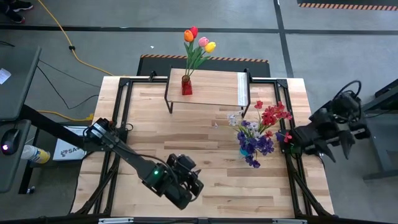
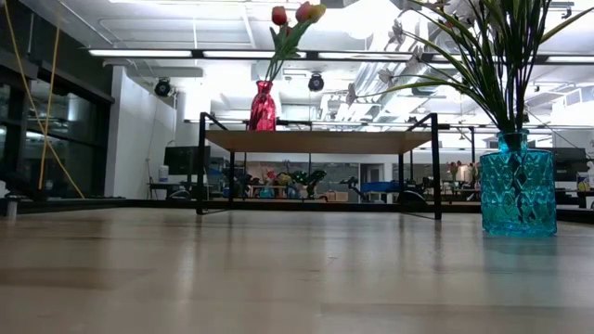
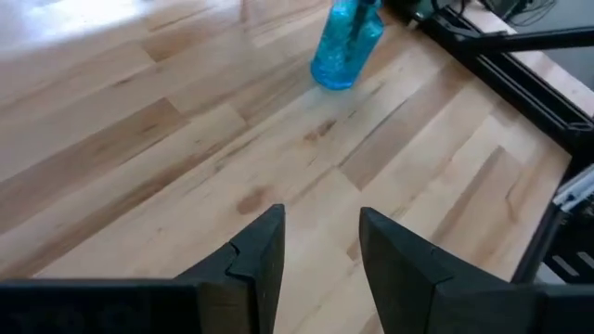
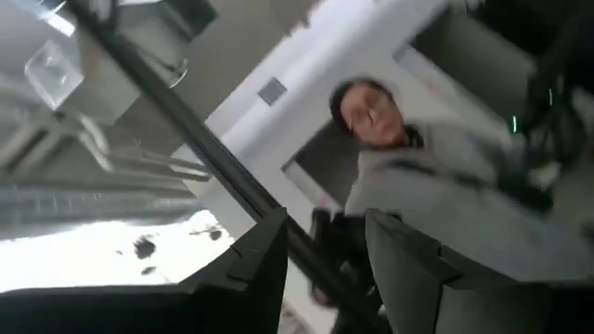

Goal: Pick and place flowers into a vace then onto a shelf
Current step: Put the blue vase with flowers on the shelf

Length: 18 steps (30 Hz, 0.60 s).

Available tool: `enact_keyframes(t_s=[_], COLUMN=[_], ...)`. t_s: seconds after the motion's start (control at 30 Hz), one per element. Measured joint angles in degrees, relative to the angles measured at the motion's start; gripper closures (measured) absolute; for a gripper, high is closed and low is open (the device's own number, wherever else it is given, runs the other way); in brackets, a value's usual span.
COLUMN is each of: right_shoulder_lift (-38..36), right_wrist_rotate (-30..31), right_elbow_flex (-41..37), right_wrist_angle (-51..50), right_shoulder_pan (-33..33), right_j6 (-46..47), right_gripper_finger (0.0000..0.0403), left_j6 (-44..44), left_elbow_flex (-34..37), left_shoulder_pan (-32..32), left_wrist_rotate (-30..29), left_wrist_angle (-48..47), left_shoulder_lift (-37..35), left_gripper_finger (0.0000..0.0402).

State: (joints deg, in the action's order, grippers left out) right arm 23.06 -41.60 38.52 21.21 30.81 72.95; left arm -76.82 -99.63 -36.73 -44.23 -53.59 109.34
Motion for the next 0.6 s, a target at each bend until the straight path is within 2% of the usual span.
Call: enact_keyframes(t_s=[0.2, 0.3, 0.5, 0.6], right_shoulder_lift=[-1.7, -3.5, -9.1, -14.0], right_wrist_rotate=[-1.6, -0.1, 1.1, 4.3], right_elbow_flex=[0.0, 0.0, 0.0, 0.0], right_wrist_angle=[-12.9, -25.6, -57.4, -63.3], right_shoulder_pan=[0.0, 0.0, 0.0, 0.0], right_j6=[9.4, 9.4, 8.5, 6.8], right_gripper_finger=[0.0265, 0.0265, 0.0265, 0.0265], left_j6=[0.0, 0.0, 0.0, -0.5], left_elbow_flex=[0.0, 0.0, 0.0, 0.0], left_shoulder_pan=[-0.1, 0.0, 0.0, 0.0], left_wrist_rotate=[1.2, 2.2, 4.1, 4.3], left_wrist_angle=[-0.6, -0.7, -1.1, -2.1], left_shoulder_lift=[0.1, 0.3, 0.6, 0.6], left_gripper_finger=[0.0229, 0.0229, 0.0229, 0.0229])
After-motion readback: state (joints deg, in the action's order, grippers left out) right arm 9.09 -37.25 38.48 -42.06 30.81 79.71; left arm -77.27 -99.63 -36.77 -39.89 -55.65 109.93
